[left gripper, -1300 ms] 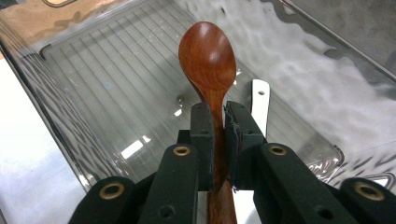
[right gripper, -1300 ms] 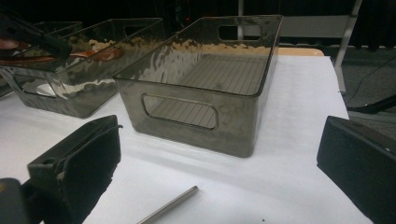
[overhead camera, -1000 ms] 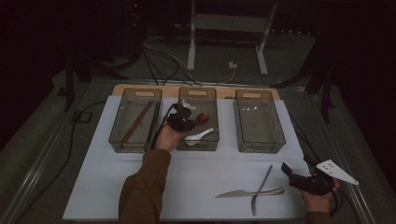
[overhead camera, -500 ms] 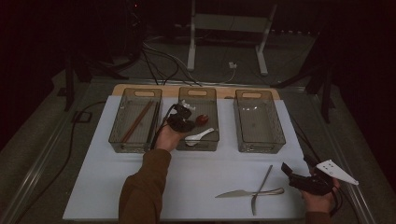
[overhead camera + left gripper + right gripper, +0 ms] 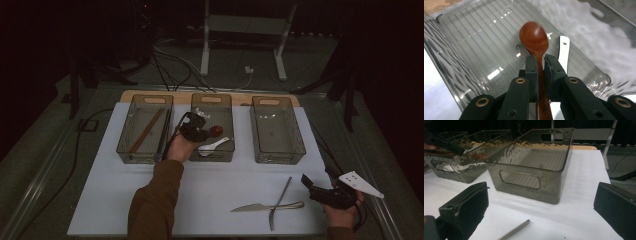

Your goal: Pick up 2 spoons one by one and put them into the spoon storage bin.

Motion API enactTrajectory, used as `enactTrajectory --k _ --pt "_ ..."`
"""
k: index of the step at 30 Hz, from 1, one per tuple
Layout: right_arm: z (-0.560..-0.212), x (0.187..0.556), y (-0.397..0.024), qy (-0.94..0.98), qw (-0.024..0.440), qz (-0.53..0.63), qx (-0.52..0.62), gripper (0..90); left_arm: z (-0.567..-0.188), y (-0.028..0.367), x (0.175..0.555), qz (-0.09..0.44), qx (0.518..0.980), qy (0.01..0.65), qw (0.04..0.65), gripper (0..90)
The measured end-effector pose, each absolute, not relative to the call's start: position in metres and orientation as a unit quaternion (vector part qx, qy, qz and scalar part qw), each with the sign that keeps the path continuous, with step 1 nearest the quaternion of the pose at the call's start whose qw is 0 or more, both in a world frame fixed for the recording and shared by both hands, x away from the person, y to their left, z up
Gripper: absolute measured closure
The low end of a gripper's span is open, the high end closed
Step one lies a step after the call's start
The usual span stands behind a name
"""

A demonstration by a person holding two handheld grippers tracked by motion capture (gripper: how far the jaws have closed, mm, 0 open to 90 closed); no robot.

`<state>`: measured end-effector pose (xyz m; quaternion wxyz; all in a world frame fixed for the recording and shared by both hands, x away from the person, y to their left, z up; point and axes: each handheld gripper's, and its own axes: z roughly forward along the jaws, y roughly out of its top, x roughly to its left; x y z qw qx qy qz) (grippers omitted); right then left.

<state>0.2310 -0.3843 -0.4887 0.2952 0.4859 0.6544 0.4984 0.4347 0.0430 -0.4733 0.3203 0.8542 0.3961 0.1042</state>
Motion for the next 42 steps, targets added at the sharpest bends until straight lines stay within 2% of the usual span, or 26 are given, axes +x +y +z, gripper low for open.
enactTrajectory --k 10,14,15,18,23,25,31,42 --pt "-0.489 0.231 -0.384 0.654 0.295 0.499 0.486 0.0 -0.469 0.041 0.432 0.096 0.848 0.390 0.346 51.2" --pt "-0.489 0.231 -0.384 0.655 0.295 0.498 0.486 0.0 -0.465 0.042 0.430 0.089 0.842 0.389 0.363 43.1" --pt "-0.489 0.231 -0.384 0.655 0.295 0.498 0.486 0.0 -0.464 0.042 0.429 0.091 0.841 0.390 0.363 37.9" --pt "-0.489 0.231 -0.384 0.655 0.295 0.498 0.486 0.0 -0.459 0.045 0.427 0.085 0.835 0.389 0.380 36.7" --pt "-0.489 0.231 -0.384 0.656 0.294 0.498 0.486 0.0 -0.449 0.049 0.421 0.097 0.827 0.391 0.392 18.3" --pt "-0.489 0.231 -0.384 0.656 0.294 0.498 0.486 0.0 -0.444 0.053 0.418 0.101 0.821 0.395 0.400 16.4" --pt "-0.489 0.231 -0.383 0.656 0.294 0.497 0.486 0.0 -0.430 0.066 0.405 0.117 0.810 0.392 0.419 3.4" --pt "-0.489 0.231 -0.383 0.658 0.293 0.496 0.485 0.0 -0.427 0.107 0.372 0.157 0.793 0.398 0.433 1.6"
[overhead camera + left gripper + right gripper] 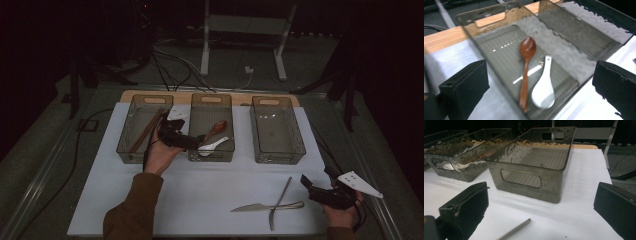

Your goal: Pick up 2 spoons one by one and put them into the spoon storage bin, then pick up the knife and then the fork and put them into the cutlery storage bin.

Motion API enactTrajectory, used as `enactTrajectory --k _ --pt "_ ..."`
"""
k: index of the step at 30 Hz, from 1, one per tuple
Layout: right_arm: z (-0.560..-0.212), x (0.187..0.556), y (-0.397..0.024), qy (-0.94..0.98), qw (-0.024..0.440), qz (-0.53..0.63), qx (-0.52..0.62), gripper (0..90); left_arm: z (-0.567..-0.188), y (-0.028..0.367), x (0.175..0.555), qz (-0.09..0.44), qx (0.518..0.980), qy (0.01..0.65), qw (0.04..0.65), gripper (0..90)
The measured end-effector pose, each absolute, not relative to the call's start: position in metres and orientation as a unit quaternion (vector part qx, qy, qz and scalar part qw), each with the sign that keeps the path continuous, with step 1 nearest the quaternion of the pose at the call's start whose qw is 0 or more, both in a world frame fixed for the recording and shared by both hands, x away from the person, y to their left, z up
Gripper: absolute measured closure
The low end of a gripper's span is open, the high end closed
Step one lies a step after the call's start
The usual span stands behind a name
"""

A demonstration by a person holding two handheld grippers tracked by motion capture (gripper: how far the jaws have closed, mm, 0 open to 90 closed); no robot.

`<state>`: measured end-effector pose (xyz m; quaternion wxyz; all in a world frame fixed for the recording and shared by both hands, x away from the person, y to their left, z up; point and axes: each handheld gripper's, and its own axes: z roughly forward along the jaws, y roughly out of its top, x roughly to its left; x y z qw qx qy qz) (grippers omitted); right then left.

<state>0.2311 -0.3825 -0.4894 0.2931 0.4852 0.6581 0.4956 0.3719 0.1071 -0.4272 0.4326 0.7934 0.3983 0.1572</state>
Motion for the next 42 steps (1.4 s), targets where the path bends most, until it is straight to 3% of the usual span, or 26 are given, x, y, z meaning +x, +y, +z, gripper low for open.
enactTrajectory --k 19,42 --pt "-0.491 0.231 -0.381 0.663 0.292 0.486 0.489 0.0 -0.444 0.168 0.322 0.199 0.776 0.423 0.423 1.6" --pt "-0.494 0.233 -0.374 0.679 0.285 0.467 0.489 0.0 -0.468 0.206 0.262 0.240 0.758 0.435 0.422 1.7"
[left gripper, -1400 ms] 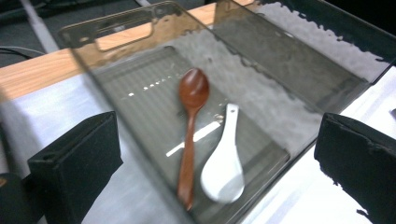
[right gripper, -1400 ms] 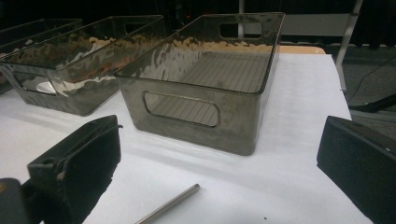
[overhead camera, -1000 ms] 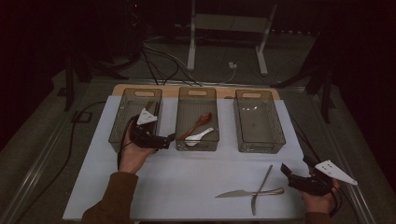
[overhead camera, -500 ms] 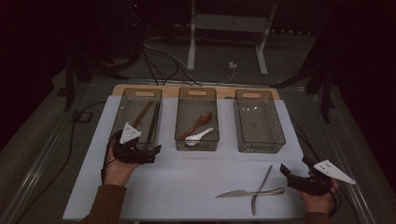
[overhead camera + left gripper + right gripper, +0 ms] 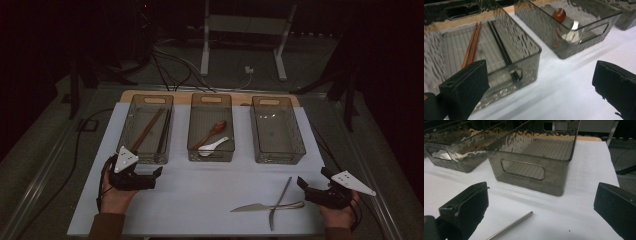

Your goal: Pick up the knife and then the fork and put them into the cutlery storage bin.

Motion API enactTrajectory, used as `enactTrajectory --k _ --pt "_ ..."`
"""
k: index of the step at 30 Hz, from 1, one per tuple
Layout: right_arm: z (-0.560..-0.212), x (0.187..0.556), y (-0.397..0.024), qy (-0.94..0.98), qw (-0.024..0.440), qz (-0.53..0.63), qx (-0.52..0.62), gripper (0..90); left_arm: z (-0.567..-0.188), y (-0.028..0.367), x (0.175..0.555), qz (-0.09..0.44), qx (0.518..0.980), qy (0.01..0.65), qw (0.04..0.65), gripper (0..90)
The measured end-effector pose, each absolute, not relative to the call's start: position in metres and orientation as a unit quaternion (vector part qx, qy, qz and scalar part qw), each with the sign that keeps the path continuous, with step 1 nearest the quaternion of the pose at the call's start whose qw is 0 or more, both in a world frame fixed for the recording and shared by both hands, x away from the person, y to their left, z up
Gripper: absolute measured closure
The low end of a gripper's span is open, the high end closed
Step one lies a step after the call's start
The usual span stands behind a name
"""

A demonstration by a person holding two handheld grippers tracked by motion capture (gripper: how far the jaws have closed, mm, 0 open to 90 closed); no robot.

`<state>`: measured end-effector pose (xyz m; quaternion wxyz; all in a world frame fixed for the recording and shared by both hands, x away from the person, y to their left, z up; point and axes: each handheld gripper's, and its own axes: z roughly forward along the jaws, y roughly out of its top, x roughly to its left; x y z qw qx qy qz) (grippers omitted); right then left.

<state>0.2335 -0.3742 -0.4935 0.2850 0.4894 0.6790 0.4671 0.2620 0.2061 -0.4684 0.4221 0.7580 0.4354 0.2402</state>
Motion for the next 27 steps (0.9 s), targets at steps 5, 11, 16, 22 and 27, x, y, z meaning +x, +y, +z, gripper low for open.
enactTrajectory --k 5,11,16,22,27 --pt "-0.492 0.233 -0.372 0.681 0.281 0.465 0.492 0.0 -0.471 0.211 0.257 0.243 0.757 0.439 0.419 1.7" --pt "-0.485 0.236 -0.365 0.694 0.268 0.451 0.492 0.0 -0.470 0.212 0.250 0.246 0.760 0.433 0.417 1.7" --pt "-0.480 0.235 -0.357 0.724 0.258 0.422 0.482 0.0 -0.471 0.212 0.246 0.243 0.762 0.431 0.417 1.7" --pt "-0.480 0.235 -0.348 0.740 0.238 0.401 0.484 0.0 -0.477 0.213 0.245 0.240 0.763 0.433 0.415 1.6" --pt "-0.482 0.238 -0.340 0.748 0.227 0.391 0.485 0.0 -0.478 0.213 0.244 0.240 0.763 0.433 0.415 1.7"
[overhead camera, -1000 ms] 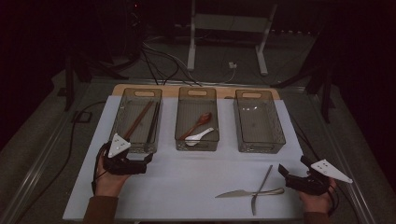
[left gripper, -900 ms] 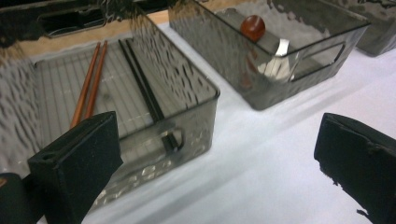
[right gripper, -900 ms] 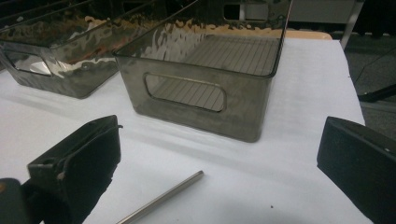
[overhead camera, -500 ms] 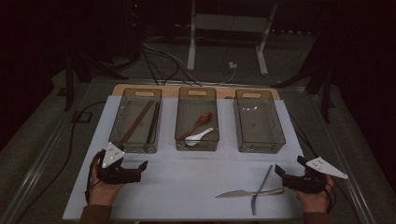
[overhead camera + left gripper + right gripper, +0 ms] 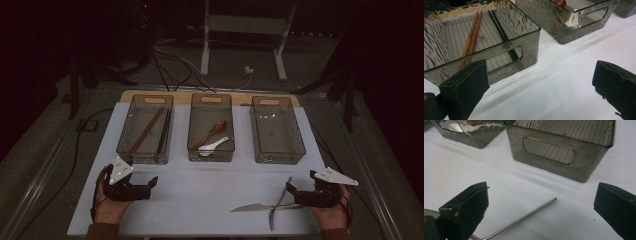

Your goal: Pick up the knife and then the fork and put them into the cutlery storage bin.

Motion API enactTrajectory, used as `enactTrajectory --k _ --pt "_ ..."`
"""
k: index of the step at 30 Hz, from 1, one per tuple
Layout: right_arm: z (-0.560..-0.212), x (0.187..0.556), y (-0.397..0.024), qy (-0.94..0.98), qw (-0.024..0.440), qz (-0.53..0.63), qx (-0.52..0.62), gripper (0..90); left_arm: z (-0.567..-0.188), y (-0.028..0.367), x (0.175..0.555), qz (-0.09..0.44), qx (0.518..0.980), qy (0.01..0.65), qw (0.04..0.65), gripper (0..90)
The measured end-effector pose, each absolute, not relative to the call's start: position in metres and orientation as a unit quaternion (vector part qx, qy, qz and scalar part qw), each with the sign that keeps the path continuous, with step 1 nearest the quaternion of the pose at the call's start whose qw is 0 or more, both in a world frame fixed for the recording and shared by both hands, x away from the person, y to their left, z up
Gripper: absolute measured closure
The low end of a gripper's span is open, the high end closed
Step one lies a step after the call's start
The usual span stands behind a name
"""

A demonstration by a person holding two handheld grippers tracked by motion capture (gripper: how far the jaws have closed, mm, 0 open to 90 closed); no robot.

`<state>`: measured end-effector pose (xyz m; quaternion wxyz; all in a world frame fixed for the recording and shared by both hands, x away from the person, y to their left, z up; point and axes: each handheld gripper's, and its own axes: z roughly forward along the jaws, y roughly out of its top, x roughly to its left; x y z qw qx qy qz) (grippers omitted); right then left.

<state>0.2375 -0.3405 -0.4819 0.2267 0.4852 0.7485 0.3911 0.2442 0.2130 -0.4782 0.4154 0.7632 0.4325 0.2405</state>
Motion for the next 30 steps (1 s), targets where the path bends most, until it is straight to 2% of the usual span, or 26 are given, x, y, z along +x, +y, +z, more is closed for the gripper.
enactTrajectory --k 19,28,30 --pt "-0.504 0.244 -0.324 0.772 0.179 0.340 0.507 0.0 -0.483 0.209 0.245 0.233 0.771 0.428 0.410 1.7" --pt "-0.510 0.246 -0.320 0.776 0.170 0.306 0.524 0.0 -0.483 0.209 0.245 0.232 0.771 0.428 0.410 1.7" --pt "-0.512 0.245 -0.317 0.777 0.174 0.295 0.528 3.0 -0.483 0.209 0.245 0.232 0.771 0.428 0.410 1.6"
